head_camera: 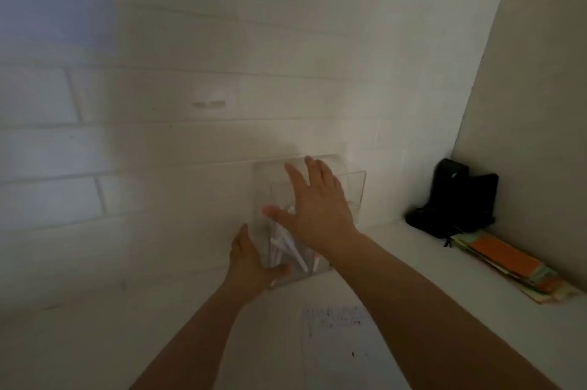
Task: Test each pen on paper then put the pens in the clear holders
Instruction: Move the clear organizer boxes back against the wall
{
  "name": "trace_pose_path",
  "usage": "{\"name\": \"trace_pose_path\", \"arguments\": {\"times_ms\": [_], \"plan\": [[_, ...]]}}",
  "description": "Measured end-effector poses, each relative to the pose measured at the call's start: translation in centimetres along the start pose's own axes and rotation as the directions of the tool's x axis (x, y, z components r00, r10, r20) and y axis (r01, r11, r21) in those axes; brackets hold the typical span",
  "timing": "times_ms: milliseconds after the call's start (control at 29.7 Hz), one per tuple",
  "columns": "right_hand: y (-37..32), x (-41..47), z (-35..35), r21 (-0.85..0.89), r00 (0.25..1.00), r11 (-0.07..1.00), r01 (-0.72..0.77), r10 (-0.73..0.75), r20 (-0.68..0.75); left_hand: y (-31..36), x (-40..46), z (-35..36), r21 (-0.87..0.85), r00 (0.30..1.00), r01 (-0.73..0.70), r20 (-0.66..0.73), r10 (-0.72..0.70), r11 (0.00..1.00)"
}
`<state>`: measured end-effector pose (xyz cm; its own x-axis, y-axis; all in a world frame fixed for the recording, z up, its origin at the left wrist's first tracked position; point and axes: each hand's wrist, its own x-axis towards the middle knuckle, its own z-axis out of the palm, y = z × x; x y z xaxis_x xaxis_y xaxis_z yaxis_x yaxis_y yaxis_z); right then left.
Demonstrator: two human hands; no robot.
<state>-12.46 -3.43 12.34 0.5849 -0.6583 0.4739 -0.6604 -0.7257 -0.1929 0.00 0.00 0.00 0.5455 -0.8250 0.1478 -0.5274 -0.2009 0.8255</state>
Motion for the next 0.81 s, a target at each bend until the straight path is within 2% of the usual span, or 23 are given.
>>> {"name": "trace_pose_path", "arguments": {"times_ms": [34, 101, 236, 337, 405, 438, 506, 573, 641, 708, 809], "plan": [[-0.3, 0.1, 0.7, 0.004, 1.0, 1.0, -0.008, 0.008, 0.006, 0.0, 0.1, 0.1, 0.026, 1.0, -0.011, 0.022, 0.011, 1.0], [-0.4, 0.0, 1.7, 0.058, 0.996, 0.998, -0.032, 0.037, -0.084, -0.5, 0.3, 0.5, 0.067, 0.998, -0.048, 0.034, 0.046, 0.997], [-0.2, -1.9, 2.7, 0.289, 0.907, 0.957, 0.017, 0.107, -0.407, -1.5, 0.2, 1.2, -0.063, 0.996, -0.071, 0.056, 0.075, 0.995], [0.4, -5.1, 0.9, 0.429, 0.898, 0.9, 0.081, 0.122, -0.424, -2.0, -0.5, 1.6, -0.205, 0.989, -0.144, 0.011, 0.149, 0.968], [2.2, -8.0, -0.8, 0.448, 0.907, 0.887, 0.11, 0.095, -0.411, -1.9, -1.6, 1.3, -0.204, 0.984, -0.178, -0.052, 0.17, 0.963], [3.4, -9.5, -1.8, 0.474, 0.924, 0.875, 0.098, 0.097, -0.37, -2.0, -2.1, 1.0, -0.159, 0.965, -0.249, -0.12, 0.231, 0.956], [6.4, -12.4, -3.7, 0.564, 0.972, 0.825, -0.021, 0.149, -0.181, -1.9, -3.0, 0.0, 0.013, 0.864, -0.464, -0.214, 0.455, 0.886], [9.7, -14.7, -4.9, 0.604, 0.982, 0.776, -0.18, 0.174, 0.069, -2.0, -3.3, -0.7, 0.227, 0.757, -0.586, -0.191, 0.625, 0.778], [12.8, -16.3, -5.4, 0.577, 0.953, 0.766, -0.285, 0.163, 0.256, -1.3, -3.2, -1.2, 0.405, 0.671, -0.642, -0.114, 0.733, 0.651], [15.4, -17.4, -5.2, 0.544, 0.92, 0.764, -0.346, 0.163, 0.356, 0.1, -3.5, -1.4, 0.512, 0.587, -0.678, -0.053, 0.808, 0.527], [17.5, -18.5, -3.7, 0.555, 0.907, 0.74, -0.381, 0.183, 0.379, 1.9, -3.5, -1.1, 0.605, 0.505, -0.676, -0.035, 0.863, 0.42]]}}
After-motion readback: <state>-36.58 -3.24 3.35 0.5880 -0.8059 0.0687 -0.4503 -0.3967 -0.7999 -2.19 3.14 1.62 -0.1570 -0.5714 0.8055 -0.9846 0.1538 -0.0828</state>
